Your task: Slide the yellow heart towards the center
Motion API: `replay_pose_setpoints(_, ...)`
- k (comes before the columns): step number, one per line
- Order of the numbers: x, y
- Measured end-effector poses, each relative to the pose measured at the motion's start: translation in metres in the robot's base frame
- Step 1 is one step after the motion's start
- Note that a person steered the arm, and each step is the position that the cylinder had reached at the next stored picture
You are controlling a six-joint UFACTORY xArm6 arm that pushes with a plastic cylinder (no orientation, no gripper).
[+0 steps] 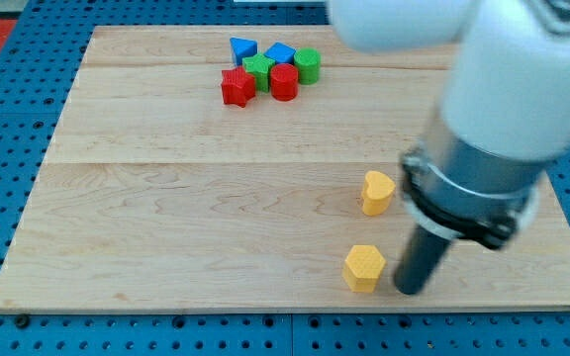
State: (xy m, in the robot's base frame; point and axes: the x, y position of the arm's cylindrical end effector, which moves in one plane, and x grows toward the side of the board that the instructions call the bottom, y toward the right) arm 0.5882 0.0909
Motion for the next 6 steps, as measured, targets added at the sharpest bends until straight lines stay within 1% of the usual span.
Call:
replay_pose_setpoints(1, -0.014, -0.058)
replay_pose_setpoints(2, -0.020, -0.028)
replay_pose_setpoints(3, -0.021, 0.080)
replay_pose_setpoints(4, -0.046, 0.108)
replay_pose_setpoints(5, -0.080, 0.079)
replay_pose_setpoints(6, -0.086, 0.062)
